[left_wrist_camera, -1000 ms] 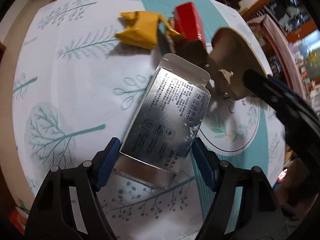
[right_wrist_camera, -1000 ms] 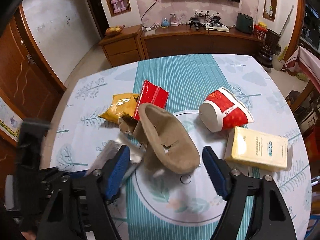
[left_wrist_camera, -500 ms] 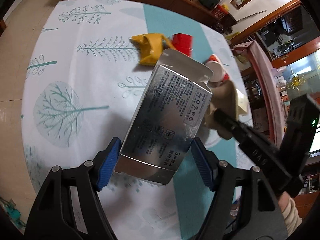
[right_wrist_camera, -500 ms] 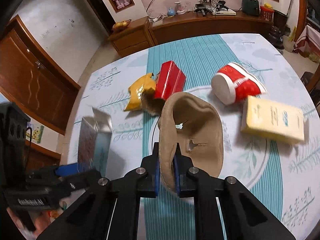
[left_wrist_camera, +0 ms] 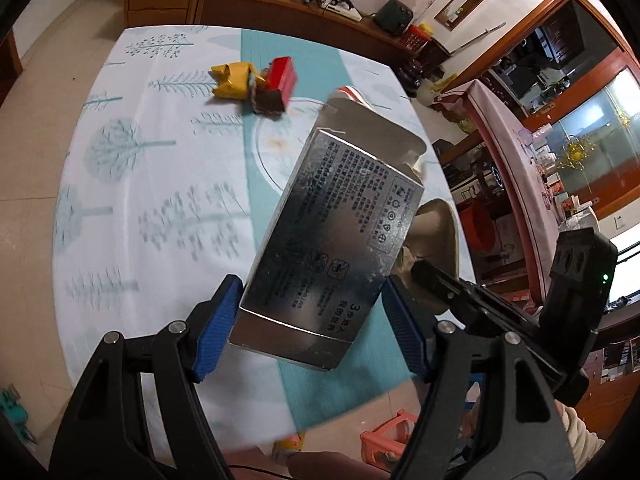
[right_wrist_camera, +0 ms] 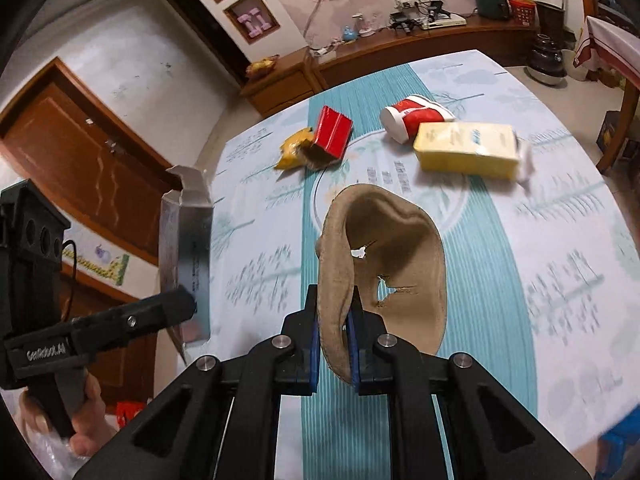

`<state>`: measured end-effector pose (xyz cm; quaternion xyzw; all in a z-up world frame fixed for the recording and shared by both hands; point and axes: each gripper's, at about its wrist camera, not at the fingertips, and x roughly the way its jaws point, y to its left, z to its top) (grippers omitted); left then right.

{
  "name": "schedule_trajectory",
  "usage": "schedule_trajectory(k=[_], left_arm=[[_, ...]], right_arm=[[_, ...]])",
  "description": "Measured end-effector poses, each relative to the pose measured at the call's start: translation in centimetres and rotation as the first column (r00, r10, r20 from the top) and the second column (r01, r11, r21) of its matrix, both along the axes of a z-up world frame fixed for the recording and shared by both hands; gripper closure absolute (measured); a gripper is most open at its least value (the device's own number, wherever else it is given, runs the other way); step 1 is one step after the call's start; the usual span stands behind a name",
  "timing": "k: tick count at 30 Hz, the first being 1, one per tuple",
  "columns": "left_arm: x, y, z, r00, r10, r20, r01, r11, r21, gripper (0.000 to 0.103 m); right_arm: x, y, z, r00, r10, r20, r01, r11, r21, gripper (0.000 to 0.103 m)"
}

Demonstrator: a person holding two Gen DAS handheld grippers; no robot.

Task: Collect trash
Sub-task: 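Carry the silver box and tan paper cup over the bin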

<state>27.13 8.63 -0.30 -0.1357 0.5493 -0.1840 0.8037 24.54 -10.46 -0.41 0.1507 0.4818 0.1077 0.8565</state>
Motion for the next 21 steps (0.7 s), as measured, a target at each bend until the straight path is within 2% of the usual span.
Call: schedule_trajectory(k=[5,11,17,21], left_arm=[[-8.7,-2.6,1.5,0.999,0.047,0.026,-0.047,0.999,0.015,0.034],[-17.8,-5.5,1.5,0.996,0.082,0.022,-0.083,0.996,0.025,0.034],[-25.1,-7.2,0.5,0.994,0.103,-0.023,-0.102,0.993,0.052,0.034],[-27.9,-7.6,-0.3,0.994,0.099,-0.056,-0.094,0.991,0.09,0.034]], right_arm=[[-8.0,-2.8,1.8,0.998,0.045,0.037,-0.047,0.998,0.03,0.092],[-16.7,-6.7,2.1,0.996,0.086,0.027,-0.087,0.994,0.068,0.092],[-24.1,-9.2,0.5,0.99,0.141,-0.017,-0.139,0.986,0.091,0.092],[-27.5,-9.7,-0.9,0.987,0.147,-0.062,-0.138,0.982,0.13,0.092]])
